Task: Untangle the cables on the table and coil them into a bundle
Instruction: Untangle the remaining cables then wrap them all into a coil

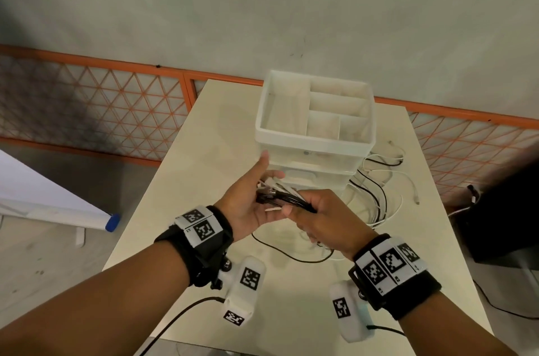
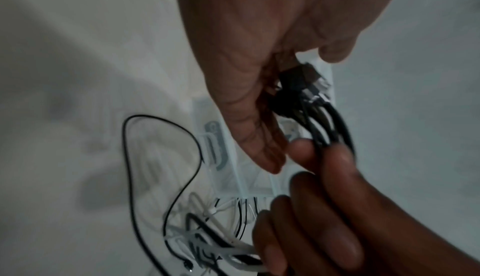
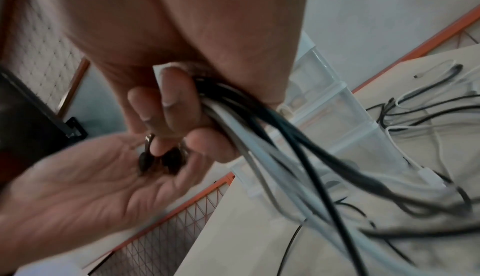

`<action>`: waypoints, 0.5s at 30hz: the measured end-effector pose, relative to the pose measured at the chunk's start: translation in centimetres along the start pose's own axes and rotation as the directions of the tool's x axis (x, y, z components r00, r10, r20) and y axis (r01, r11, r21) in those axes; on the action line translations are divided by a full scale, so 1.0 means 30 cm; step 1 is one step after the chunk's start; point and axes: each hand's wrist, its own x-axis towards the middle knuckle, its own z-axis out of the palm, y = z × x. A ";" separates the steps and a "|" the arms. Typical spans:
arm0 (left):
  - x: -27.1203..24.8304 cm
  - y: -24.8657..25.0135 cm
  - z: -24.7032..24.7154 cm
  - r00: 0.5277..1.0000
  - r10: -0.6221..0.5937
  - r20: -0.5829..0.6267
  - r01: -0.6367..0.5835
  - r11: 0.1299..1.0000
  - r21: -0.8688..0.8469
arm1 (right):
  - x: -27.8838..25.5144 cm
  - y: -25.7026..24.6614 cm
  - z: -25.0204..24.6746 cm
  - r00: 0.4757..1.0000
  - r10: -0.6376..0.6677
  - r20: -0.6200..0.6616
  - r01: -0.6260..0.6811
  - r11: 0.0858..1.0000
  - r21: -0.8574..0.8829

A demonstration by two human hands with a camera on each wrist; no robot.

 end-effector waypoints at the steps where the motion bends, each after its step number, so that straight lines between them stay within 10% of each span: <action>1: -0.005 0.005 0.018 0.999 0.041 -0.001 -0.041 0.995 0.093 | 0.001 0.000 -0.001 1.000 0.018 -0.009 -0.018 0.999 -0.034; 8: -0.004 0.024 0.027 0.966 0.204 -0.161 -0.081 0.824 0.560 | 0.000 0.000 -0.011 0.991 -0.023 -0.132 -0.009 0.970 -0.241; 10: -0.002 0.051 0.014 0.923 0.312 -0.226 -0.018 0.621 0.784 | -0.009 -0.012 -0.019 0.994 -0.030 -0.101 -0.007 0.941 -0.340; 12: -0.033 0.084 0.041 0.872 0.475 -0.121 -0.123 0.451 0.884 | -0.017 -0.036 -0.022 0.996 -0.074 -0.051 0.045 0.901 -0.432; 15: -0.091 0.091 0.145 0.903 0.373 0.214 -0.331 0.288 0.899 | -0.013 -0.091 -0.010 0.972 -0.232 -0.030 0.188 0.851 -0.490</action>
